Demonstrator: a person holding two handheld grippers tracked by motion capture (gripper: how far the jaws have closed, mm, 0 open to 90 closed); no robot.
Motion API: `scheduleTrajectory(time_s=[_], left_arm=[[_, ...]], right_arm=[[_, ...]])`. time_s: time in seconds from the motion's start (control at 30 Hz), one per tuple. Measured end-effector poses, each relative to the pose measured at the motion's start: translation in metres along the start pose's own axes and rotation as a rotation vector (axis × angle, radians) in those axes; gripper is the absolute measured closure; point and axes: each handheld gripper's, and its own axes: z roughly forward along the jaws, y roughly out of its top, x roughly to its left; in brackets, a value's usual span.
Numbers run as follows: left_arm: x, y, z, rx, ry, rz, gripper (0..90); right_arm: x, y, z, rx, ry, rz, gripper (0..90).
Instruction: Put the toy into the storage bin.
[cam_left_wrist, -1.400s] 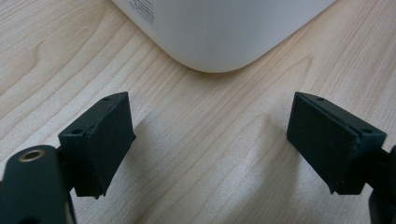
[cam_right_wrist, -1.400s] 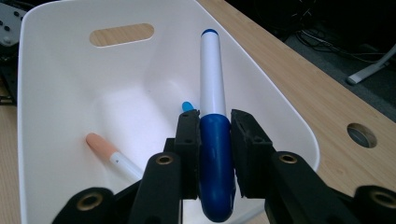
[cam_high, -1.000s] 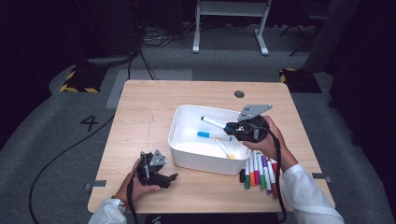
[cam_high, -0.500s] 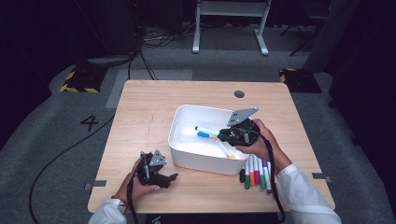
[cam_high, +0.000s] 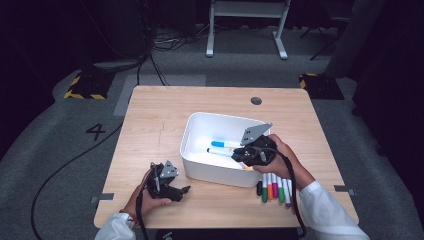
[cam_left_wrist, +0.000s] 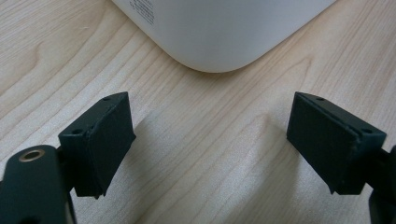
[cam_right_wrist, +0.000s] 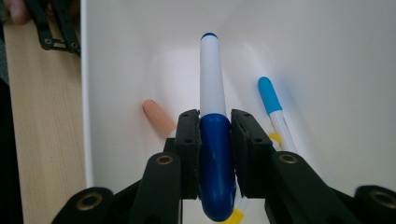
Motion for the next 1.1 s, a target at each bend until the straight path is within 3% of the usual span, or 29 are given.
scheduleTrajectory(time_s=[0.2,0.43,0.5,0.6,0.77,0.9,1.1], left_arm=[[0.0,0.0,0.0,0.0,0.0,0.002,14.8],[0.0,0.0,0.0,0.0,0.0,0.001,14.9],[0.0,0.0,0.0,0.0,-0.001,0.0,14.9],[0.0,0.0,0.0,-0.001,-0.003,-0.002,14.9],[0.0,0.0,0.0,0.0,-0.003,-0.001,14.9],[0.0,0.0,0.0,0.0,-0.003,-0.001,14.9],[0.0,0.0,0.0,0.001,-0.002,-0.002,14.8]], right_arm=[[0.009,0.001,0.001,0.017,0.031,-0.029,73.6],[0.008,0.0,0.001,0.021,0.046,-0.015,73.9],[0.006,-0.001,0.0,0.008,0.024,-0.003,65.0],[0.004,-0.003,-0.006,-0.021,0.004,0.014,60.5],[0.0,-0.011,-0.026,-0.097,-0.071,0.063,49.5],[-0.001,-0.025,-0.05,-0.142,-0.139,0.081,41.6],[0.001,-0.057,-0.082,-0.197,-0.235,0.147,35.9]])
